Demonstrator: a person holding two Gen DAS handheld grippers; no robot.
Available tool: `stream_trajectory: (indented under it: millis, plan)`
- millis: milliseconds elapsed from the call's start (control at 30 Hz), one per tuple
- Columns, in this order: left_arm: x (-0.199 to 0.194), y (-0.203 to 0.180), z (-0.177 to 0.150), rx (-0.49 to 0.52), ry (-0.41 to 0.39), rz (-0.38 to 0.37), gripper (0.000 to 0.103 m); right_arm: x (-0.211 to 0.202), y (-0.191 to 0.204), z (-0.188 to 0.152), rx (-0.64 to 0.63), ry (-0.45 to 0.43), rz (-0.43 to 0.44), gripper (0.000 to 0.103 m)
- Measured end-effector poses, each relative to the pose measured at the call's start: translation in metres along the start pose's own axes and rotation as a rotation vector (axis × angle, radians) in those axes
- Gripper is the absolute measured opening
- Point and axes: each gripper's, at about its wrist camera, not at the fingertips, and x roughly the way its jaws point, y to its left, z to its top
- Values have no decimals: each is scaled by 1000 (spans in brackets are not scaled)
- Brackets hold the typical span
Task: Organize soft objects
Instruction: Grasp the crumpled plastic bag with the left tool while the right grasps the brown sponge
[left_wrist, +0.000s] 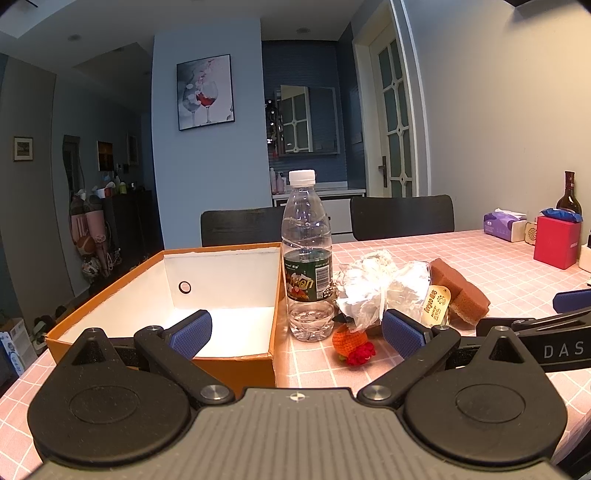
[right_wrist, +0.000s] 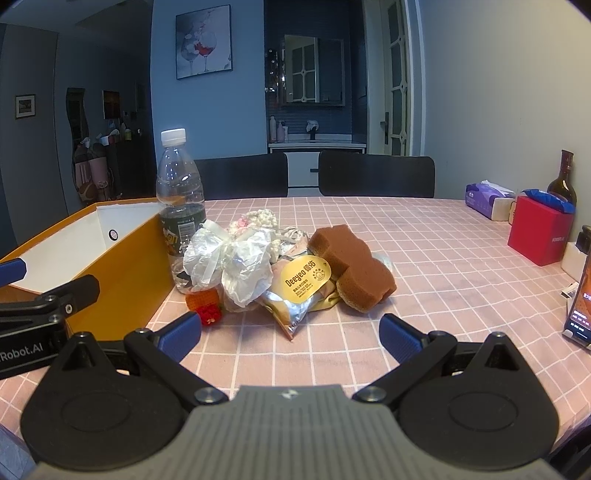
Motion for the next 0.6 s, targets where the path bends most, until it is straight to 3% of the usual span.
stream_trajectory:
  millis: [333,433,600]
  plan:
    - [5,-9,15,27,-20,-29,103,5,-23,21,0,36,57,101]
    - [13,-13,23,30,-5,-86,103,8,-36,30,-24,58,118,101]
    - [31,-28,31,44,49,-226,103,25,-49,48,-114,211,160,100]
